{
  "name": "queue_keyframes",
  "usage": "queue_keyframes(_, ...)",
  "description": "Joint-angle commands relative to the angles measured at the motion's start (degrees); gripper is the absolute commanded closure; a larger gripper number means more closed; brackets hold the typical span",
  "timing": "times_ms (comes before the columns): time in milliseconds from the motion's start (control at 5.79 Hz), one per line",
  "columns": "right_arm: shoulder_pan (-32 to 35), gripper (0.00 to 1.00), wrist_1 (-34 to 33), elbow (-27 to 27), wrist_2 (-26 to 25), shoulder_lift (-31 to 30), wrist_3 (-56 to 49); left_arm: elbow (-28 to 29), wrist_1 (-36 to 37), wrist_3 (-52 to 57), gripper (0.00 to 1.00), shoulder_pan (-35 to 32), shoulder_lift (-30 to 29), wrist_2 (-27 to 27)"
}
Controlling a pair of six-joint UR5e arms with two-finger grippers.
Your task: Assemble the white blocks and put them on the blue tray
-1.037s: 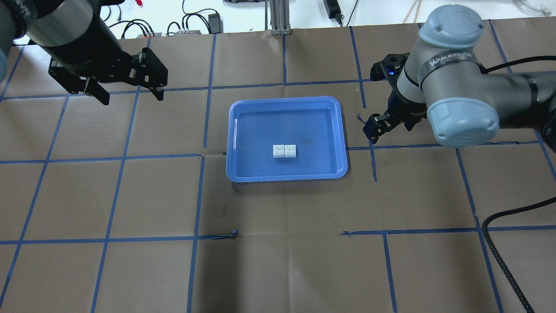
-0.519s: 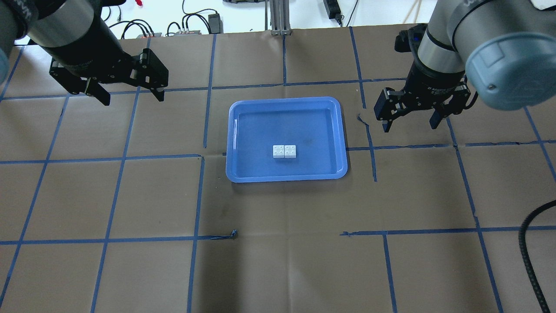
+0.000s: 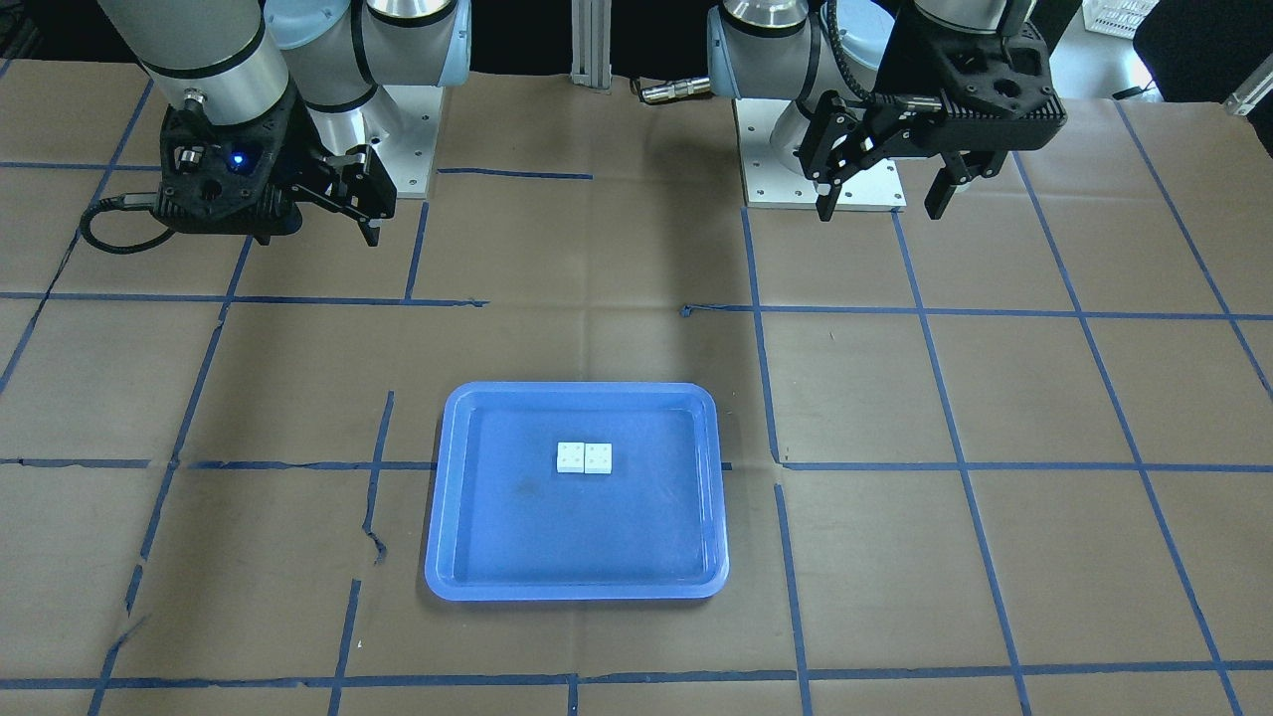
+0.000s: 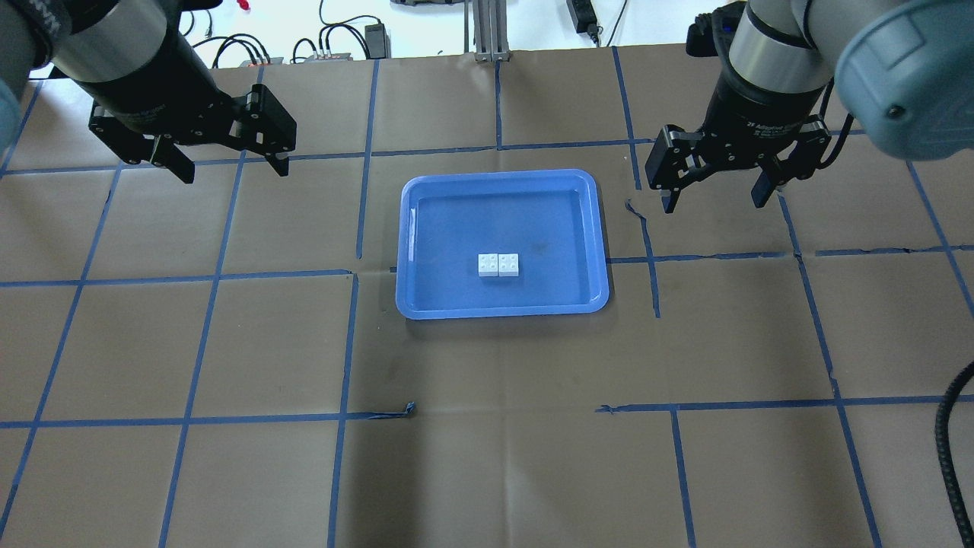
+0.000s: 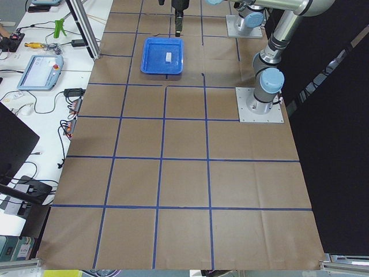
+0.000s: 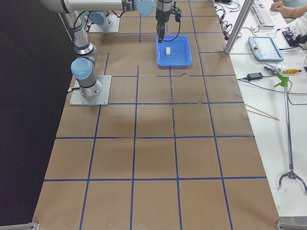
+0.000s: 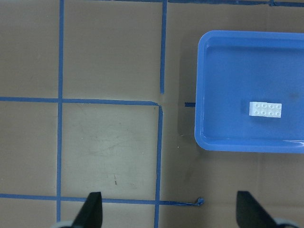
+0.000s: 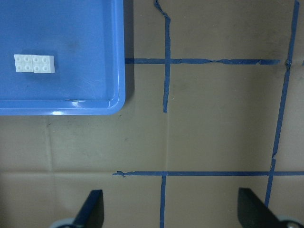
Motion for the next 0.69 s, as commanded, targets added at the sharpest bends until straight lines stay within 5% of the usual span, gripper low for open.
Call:
queue_keyframes(0, -0.4, 0.0, -0.7, 0.0, -0.5, -1.1, -0.2, -0.1, 3.4, -0.9, 0.01, 0.7, -0.5, -0.4)
queue_keyframes(519, -0.1, 0.0, -0.7, 0.2, -0.2, -1.1, 0.1, -0.8, 3.7, -0.7, 0.01, 0.3, -0.3, -0.1)
